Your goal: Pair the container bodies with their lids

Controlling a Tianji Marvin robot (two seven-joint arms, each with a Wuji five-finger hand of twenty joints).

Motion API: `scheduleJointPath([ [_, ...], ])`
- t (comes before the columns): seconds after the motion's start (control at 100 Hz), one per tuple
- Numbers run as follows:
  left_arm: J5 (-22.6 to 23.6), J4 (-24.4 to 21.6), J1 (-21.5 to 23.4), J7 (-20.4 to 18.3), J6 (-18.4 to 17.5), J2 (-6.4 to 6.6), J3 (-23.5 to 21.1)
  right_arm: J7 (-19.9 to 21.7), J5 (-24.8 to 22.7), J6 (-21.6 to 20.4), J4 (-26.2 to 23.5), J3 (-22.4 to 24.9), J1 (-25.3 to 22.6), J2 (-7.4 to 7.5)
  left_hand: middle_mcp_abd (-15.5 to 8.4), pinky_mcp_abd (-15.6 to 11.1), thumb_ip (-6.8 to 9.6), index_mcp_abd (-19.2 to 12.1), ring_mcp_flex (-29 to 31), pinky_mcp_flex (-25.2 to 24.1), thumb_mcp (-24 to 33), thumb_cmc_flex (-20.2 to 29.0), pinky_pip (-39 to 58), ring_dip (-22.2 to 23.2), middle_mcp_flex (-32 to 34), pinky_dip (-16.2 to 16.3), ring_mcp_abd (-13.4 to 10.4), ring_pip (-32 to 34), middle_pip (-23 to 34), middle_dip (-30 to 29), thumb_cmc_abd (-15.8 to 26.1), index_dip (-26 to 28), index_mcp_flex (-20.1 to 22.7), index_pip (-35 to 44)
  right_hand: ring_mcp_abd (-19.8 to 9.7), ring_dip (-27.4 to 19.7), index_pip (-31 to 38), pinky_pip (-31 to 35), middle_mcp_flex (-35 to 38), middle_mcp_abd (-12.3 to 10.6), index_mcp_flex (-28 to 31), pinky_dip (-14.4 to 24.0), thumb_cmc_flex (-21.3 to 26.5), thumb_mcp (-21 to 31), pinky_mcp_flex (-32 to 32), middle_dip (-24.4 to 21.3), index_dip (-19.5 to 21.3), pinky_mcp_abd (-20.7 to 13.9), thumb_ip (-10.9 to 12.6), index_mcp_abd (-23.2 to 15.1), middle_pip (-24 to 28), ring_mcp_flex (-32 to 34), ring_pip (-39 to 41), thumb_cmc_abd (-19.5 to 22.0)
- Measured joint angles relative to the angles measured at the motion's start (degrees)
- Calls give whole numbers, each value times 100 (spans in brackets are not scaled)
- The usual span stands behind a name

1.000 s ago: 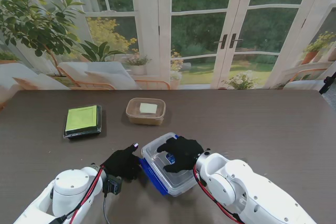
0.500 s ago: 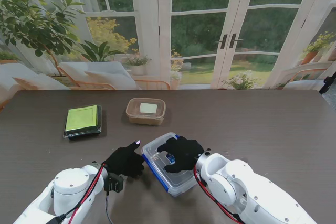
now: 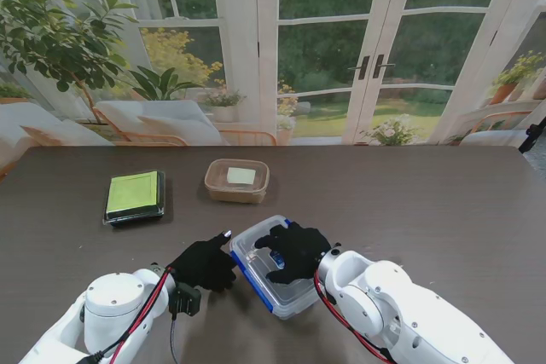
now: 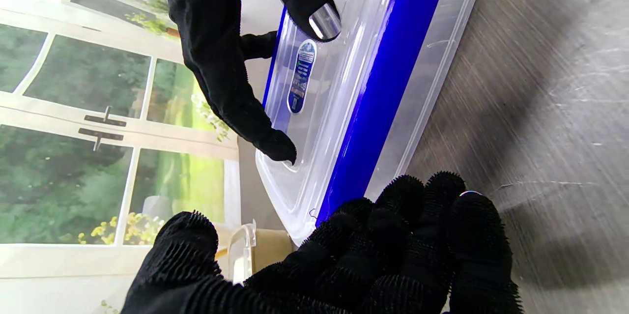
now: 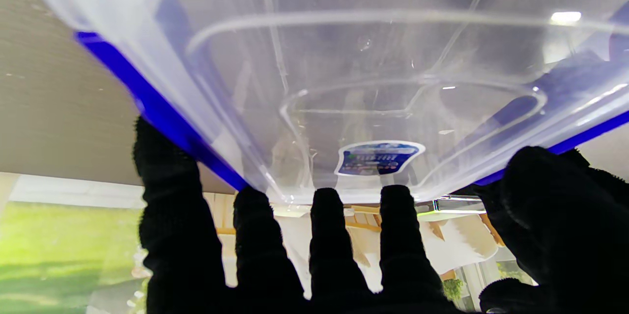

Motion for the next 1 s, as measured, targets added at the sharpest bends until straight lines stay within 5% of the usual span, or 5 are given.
scheduleJointPath([
  [1.0,-106,219,-275,-412,3,159,59,29,-66,-57,57,-233,224,66,164,186,0,105,3,38,0,0,0,-2,30,5,75,0,2,-9,-1,31,2,80,259,230,-21,0,-6,49,-9,-2,512,395,0,180,-12,5,0,97,50,13,208,-315],
])
